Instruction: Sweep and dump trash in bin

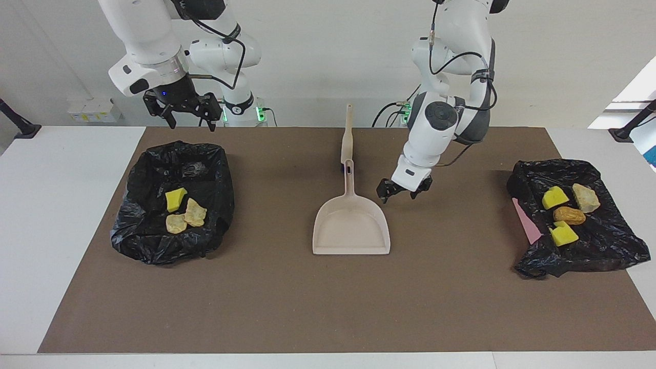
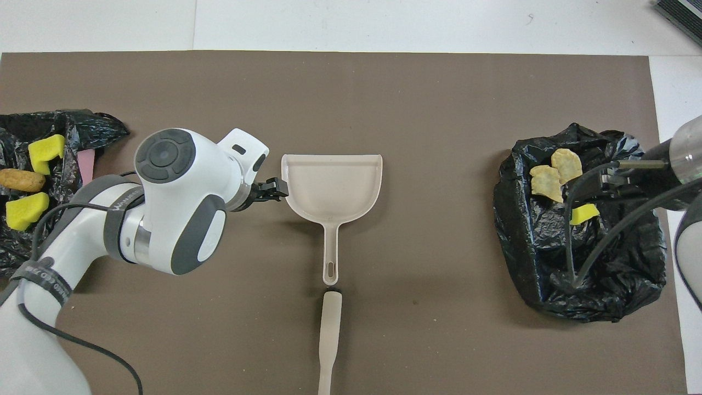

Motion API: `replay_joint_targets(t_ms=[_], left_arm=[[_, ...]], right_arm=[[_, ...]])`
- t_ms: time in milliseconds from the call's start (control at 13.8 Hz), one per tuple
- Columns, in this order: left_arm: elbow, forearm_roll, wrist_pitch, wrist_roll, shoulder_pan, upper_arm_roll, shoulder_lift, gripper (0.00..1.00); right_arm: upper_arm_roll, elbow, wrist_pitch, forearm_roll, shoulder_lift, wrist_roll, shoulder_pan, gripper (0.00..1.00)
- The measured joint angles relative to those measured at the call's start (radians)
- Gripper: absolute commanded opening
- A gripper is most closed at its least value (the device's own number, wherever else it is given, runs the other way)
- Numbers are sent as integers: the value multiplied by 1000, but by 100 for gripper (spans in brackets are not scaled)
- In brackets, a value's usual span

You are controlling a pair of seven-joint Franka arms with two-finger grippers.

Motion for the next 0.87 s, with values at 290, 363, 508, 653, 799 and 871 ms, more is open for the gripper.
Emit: replay_joint_targets(t_ms=[290, 363, 508, 653, 799, 871], left_arm=[[27, 0, -3, 228, 119, 1, -11, 100], [36, 0, -11, 293, 153, 1, -18, 100], [56, 0, -50, 386, 210, 1, -41, 100], [73, 0, -84, 422, 257, 1, -75, 100], [96, 6, -145, 466, 294, 1, -110, 100], [116, 21, -186, 480, 306, 2, -122, 100]], right_arm=[[-4, 0, 0, 0, 0, 0, -1, 100], [-6, 0, 0, 0, 0, 0, -1, 100], [-7, 0, 0, 0, 0, 0, -1, 100], [-7, 0, 3, 0, 0, 0, -1, 100], [-8, 0, 4, 0, 0, 0, -1, 100], [-9, 0, 5, 0, 0, 0, -1, 100]])
